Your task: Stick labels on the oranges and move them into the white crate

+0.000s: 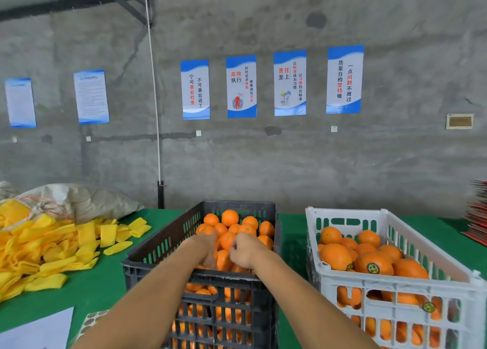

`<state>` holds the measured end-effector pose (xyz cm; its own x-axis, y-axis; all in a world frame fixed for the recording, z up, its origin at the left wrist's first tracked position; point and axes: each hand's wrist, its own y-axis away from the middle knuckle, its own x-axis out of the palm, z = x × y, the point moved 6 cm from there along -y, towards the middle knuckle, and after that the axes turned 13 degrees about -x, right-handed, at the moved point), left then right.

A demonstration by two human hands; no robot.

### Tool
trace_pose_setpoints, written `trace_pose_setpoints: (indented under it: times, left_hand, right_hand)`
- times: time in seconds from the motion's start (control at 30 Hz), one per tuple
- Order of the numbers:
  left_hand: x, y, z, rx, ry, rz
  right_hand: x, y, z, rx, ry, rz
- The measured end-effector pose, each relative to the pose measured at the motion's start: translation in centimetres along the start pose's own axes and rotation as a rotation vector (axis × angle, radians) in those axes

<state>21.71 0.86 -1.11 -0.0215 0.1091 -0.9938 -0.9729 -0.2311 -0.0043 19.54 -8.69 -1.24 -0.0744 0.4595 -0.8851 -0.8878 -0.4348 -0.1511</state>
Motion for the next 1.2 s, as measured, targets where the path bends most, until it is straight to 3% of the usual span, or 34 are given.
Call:
trace_pose_setpoints:
  times: [0.17,0.3,0.43,0.53,0.6,0.77,0.93,1.03,1.2]
  left_hand:
    - [-6.7,7.0,2.1,0.308,0.603,-0.312]
    - [-7.1,12.7,3.0,0.482,1.023,-0.469]
    - [-4.2,18.3,1.4,0.723,1.141,-0.621]
    - [0.4,20.6,-0.3,0.784,1.101,-0.607]
    - [4.5,21.0,-1.4,0.782,1.060,-0.452]
    - [16.3,20.7,-3.5,0.667,0.901,-0.060]
    - [22.0,20.3,-2.7,0.485,1.001,0.033]
    - [22.4,20.5,-2.7,0.431,1.091,0.023]
    - [23.0,20.7,-1.4,0.265,1.337,0.096]
  right_hand:
    - [-4.9,3.1,2.7,-0.182,-0.137,-0.480]
    - [-7.5,9.0,4.2,-0.397,-0.302,-0.775]
    - [-6.2,16.4,3.8,-0.563,-0.355,-0.930]
    - [-2.4,20.1,0.8,-0.523,-0.402,-0.884]
    - [0.7,21.8,-1.9,-0.480,-0.360,-0.796]
    - [9.2,24.0,-9.5,-0.233,-0.307,-0.419]
    - [15.1,26.5,-12.6,-0.213,-0.306,-0.018]
    - [15.6,26.8,-12.6,-0.208,-0.369,0.024]
    - [15.6,25.8,-11.2,-0.275,-0.169,0.054]
